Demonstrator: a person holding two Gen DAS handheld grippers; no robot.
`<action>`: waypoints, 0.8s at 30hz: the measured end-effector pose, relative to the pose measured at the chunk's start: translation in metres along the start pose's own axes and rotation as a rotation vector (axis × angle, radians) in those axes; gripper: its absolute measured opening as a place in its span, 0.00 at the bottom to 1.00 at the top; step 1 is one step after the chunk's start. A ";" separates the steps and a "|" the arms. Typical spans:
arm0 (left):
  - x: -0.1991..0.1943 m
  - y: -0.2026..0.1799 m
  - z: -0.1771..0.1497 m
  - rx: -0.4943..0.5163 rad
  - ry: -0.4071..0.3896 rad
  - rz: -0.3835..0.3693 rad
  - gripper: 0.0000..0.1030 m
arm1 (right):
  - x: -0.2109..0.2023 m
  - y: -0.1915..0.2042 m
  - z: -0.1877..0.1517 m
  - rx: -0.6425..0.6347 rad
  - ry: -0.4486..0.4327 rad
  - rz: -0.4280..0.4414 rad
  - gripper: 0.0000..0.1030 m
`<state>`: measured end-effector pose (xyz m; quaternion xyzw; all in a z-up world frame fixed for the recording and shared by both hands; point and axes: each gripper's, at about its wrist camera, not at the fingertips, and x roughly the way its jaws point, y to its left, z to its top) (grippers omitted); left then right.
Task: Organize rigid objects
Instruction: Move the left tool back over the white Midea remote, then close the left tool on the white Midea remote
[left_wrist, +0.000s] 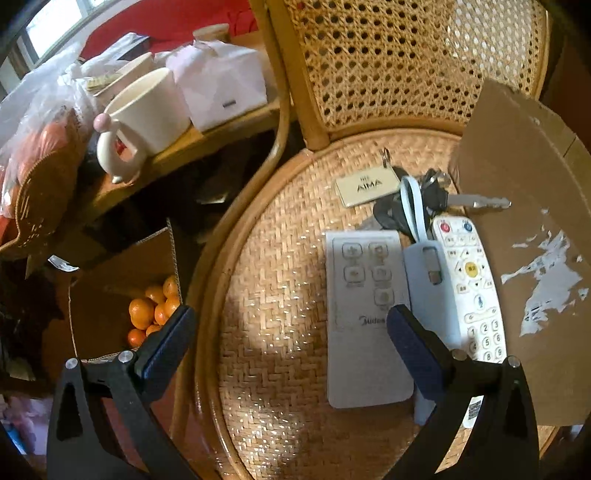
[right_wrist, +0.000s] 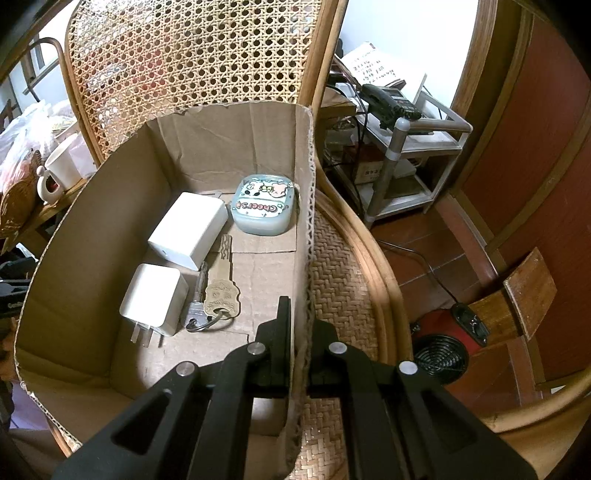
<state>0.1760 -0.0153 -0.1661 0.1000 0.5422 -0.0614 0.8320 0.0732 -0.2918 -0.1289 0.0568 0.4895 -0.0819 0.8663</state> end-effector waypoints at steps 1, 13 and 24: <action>0.000 -0.001 0.000 0.000 0.003 -0.002 0.99 | 0.000 0.000 0.000 0.000 0.000 0.000 0.06; 0.007 -0.009 -0.005 -0.001 0.046 -0.064 1.00 | 0.001 0.001 0.001 0.000 -0.003 -0.007 0.06; 0.005 -0.016 -0.005 0.066 0.052 -0.115 0.45 | 0.000 -0.001 0.002 -0.004 -0.003 -0.008 0.06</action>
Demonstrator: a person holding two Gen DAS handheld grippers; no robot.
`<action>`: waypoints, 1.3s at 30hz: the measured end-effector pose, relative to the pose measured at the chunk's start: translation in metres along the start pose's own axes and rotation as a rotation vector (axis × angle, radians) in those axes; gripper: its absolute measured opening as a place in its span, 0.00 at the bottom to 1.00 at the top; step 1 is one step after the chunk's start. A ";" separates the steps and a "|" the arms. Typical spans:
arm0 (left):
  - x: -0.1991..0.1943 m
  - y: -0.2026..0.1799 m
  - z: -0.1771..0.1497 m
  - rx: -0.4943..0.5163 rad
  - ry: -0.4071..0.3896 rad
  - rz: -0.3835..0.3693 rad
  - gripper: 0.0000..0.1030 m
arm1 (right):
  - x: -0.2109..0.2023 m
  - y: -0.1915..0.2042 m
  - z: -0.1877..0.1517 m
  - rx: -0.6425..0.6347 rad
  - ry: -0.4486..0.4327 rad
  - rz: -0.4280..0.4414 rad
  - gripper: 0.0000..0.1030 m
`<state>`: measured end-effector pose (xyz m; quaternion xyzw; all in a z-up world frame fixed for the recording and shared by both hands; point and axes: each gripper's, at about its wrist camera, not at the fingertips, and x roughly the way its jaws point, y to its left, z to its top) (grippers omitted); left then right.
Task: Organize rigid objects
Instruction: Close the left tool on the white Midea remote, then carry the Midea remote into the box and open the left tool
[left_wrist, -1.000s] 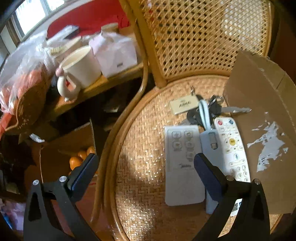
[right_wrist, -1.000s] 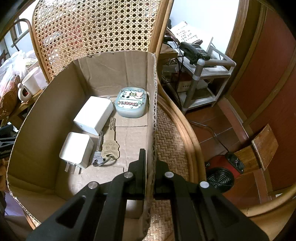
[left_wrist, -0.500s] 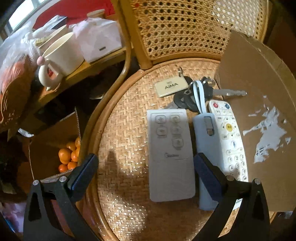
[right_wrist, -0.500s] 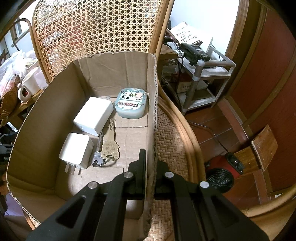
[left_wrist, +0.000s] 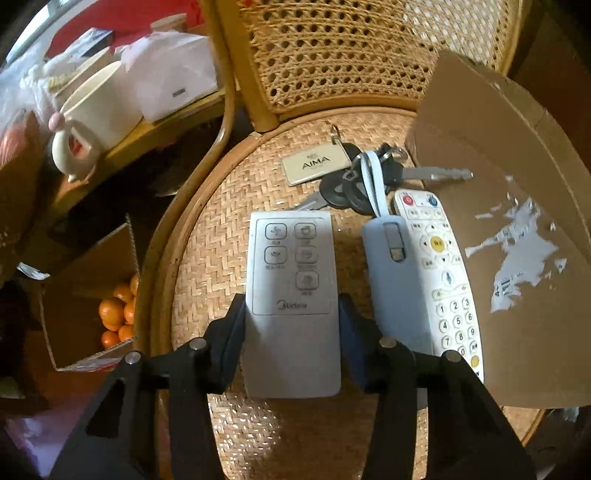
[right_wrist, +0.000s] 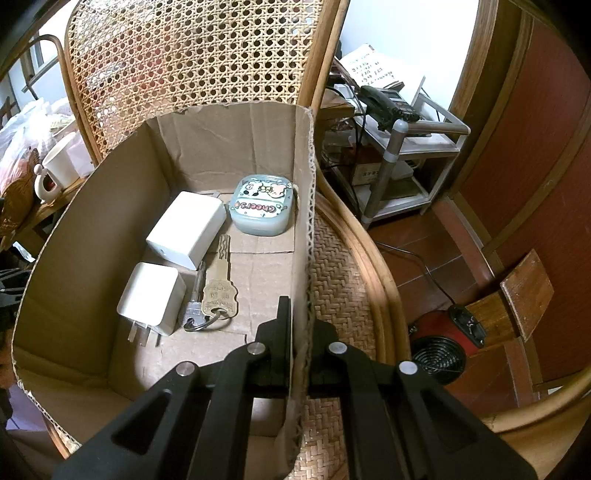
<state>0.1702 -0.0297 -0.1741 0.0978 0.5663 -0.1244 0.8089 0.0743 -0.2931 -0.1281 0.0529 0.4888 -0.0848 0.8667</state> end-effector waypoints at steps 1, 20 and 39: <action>0.000 -0.002 0.000 0.005 0.002 0.007 0.45 | 0.000 -0.001 0.000 0.000 0.000 0.000 0.06; -0.086 -0.001 0.009 -0.093 -0.236 0.063 0.45 | 0.000 -0.002 0.001 -0.002 0.001 -0.002 0.06; -0.161 -0.080 0.003 -0.027 -0.536 0.004 0.45 | 0.001 0.002 0.000 -0.007 0.000 -0.016 0.06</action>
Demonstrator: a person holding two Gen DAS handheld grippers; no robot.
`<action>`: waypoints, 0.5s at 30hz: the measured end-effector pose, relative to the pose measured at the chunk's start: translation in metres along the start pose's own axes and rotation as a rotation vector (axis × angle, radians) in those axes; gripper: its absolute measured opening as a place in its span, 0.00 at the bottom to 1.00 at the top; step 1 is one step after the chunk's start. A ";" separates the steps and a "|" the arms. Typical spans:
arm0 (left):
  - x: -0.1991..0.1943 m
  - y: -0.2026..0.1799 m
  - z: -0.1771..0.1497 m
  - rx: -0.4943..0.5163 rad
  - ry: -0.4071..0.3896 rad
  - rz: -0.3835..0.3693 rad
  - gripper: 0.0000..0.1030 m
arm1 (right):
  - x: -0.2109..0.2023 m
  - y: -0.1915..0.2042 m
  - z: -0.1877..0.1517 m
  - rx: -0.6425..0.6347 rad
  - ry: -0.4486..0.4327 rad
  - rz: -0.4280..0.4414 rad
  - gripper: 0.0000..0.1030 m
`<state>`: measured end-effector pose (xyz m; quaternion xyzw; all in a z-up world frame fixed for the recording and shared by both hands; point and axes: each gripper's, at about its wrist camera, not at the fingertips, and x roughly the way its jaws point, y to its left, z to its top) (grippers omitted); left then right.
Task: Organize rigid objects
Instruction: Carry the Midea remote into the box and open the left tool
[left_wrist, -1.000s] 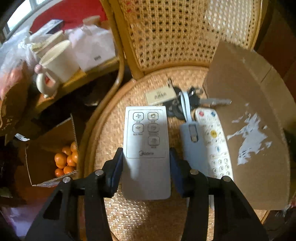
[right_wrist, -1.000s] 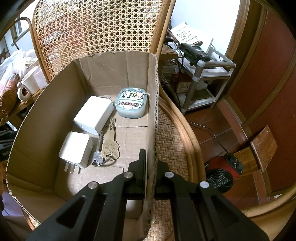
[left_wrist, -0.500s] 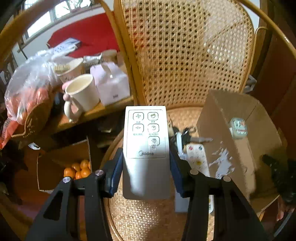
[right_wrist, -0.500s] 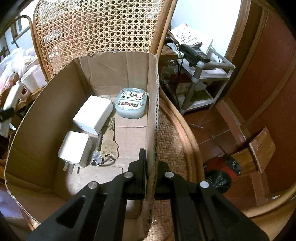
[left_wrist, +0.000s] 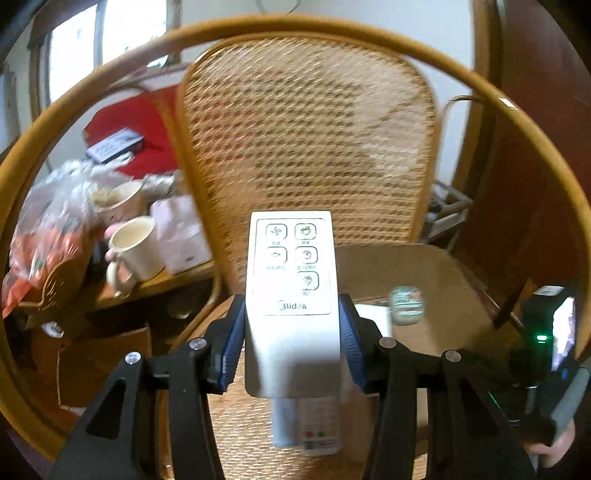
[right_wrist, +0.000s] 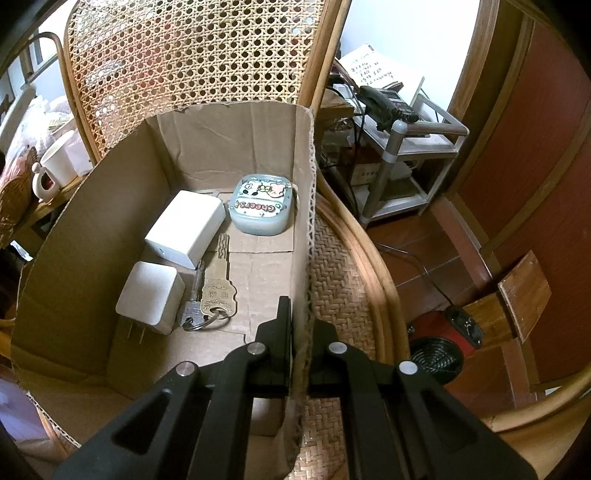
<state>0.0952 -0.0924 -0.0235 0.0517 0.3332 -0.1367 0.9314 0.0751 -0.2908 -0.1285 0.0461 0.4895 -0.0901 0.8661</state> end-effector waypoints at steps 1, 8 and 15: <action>-0.001 -0.006 0.000 0.012 -0.007 -0.012 0.45 | 0.000 0.000 0.000 0.000 0.000 0.001 0.06; -0.002 -0.046 -0.005 0.076 0.003 -0.072 0.45 | 0.000 0.000 0.000 0.000 0.000 -0.001 0.06; 0.004 -0.062 -0.010 0.120 0.028 -0.071 0.45 | 0.000 0.000 0.000 0.000 0.001 0.000 0.06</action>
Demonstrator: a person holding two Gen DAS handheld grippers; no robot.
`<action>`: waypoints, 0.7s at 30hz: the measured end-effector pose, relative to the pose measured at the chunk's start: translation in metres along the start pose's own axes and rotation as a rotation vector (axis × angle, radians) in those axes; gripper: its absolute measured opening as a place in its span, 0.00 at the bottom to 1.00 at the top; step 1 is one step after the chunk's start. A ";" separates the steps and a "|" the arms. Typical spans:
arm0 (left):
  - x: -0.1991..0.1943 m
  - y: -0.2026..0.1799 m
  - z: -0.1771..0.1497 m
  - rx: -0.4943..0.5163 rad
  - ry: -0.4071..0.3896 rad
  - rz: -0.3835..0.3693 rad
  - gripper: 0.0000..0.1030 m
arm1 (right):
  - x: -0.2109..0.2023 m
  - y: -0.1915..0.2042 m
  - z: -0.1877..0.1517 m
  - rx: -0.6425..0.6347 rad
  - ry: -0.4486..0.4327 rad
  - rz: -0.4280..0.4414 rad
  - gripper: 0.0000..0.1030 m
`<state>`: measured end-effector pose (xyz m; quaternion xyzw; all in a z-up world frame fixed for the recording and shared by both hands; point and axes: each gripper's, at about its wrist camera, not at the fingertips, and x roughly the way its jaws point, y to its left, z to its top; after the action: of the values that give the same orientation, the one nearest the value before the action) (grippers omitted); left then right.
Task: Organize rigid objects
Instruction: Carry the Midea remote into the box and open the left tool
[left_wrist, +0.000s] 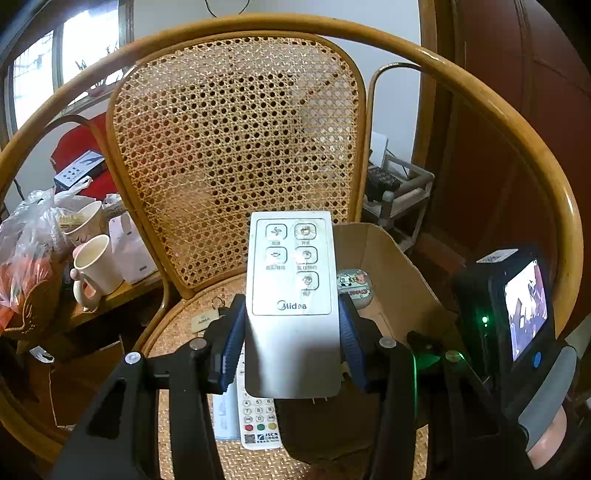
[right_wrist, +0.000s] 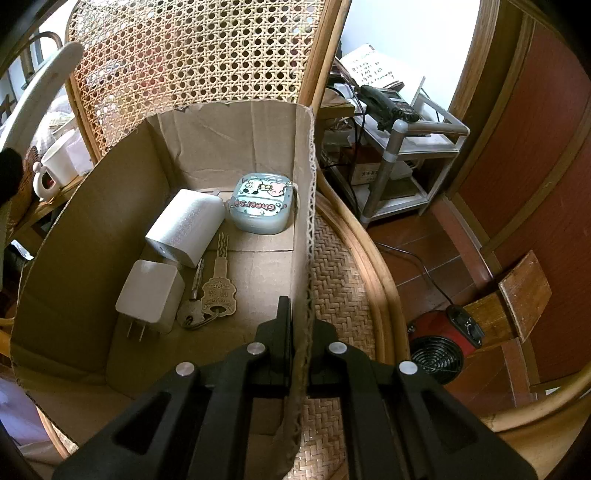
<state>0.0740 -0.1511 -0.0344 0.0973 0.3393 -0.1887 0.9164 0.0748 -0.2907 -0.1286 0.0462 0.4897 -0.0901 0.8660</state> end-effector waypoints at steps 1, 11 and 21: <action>0.001 0.000 0.000 0.001 0.004 -0.001 0.45 | 0.000 0.000 0.000 0.000 0.000 0.000 0.06; 0.016 0.000 -0.006 -0.025 0.068 -0.002 0.45 | 0.000 0.000 0.000 0.001 0.000 0.000 0.07; 0.021 -0.005 -0.009 -0.001 0.095 0.008 0.45 | 0.000 0.000 0.000 0.000 0.001 0.000 0.07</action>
<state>0.0815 -0.1584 -0.0555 0.1069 0.3821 -0.1800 0.9001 0.0751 -0.2908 -0.1283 0.0463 0.4900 -0.0901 0.8658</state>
